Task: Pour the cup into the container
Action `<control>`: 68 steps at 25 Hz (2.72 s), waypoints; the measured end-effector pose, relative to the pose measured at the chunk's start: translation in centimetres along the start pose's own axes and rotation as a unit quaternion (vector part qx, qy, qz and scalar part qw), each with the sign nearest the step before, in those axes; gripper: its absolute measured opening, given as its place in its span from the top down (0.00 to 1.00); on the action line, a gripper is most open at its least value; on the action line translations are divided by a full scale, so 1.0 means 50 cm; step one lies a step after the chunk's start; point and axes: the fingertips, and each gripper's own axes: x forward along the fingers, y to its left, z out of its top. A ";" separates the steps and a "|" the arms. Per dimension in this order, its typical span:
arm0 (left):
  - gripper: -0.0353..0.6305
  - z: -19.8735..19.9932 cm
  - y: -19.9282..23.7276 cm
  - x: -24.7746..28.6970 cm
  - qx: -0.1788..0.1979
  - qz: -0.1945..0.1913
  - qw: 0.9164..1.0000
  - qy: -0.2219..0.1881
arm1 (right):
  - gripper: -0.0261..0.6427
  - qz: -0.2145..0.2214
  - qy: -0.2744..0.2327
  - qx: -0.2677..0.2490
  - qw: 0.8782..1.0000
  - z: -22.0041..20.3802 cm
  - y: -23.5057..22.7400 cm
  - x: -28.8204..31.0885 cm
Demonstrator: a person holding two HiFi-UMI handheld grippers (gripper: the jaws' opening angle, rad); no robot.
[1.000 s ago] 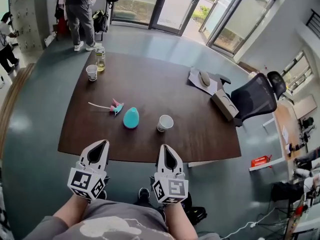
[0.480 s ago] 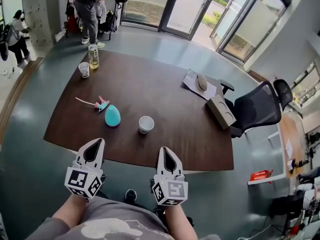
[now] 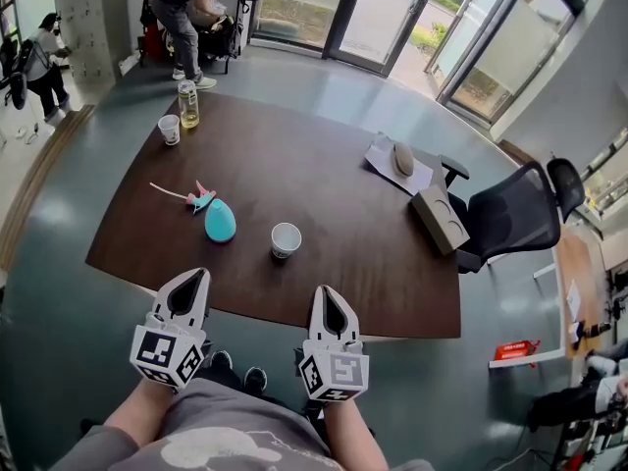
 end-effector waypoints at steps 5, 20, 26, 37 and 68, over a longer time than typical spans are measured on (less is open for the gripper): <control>0.94 -0.015 0.024 0.029 -0.005 -0.012 1.000 0.016 | 0.98 -0.014 0.008 0.006 1.000 -0.006 0.010 0.022; 0.94 -0.045 0.051 0.122 -0.010 -0.074 0.996 0.041 | 0.98 -0.049 0.004 0.019 0.999 -0.028 0.046 0.107; 0.94 -0.056 0.046 0.197 -0.010 -0.072 0.996 0.053 | 0.98 -0.032 -0.002 0.035 0.999 -0.042 0.004 0.163; 0.94 -0.113 0.035 0.311 -0.004 -0.072 0.994 0.087 | 0.98 0.014 0.027 0.028 0.999 -0.099 -0.014 0.247; 0.94 -0.250 0.042 0.372 0.023 -0.047 0.987 0.150 | 0.41 0.083 0.160 -0.021 0.983 -0.277 -0.010 0.320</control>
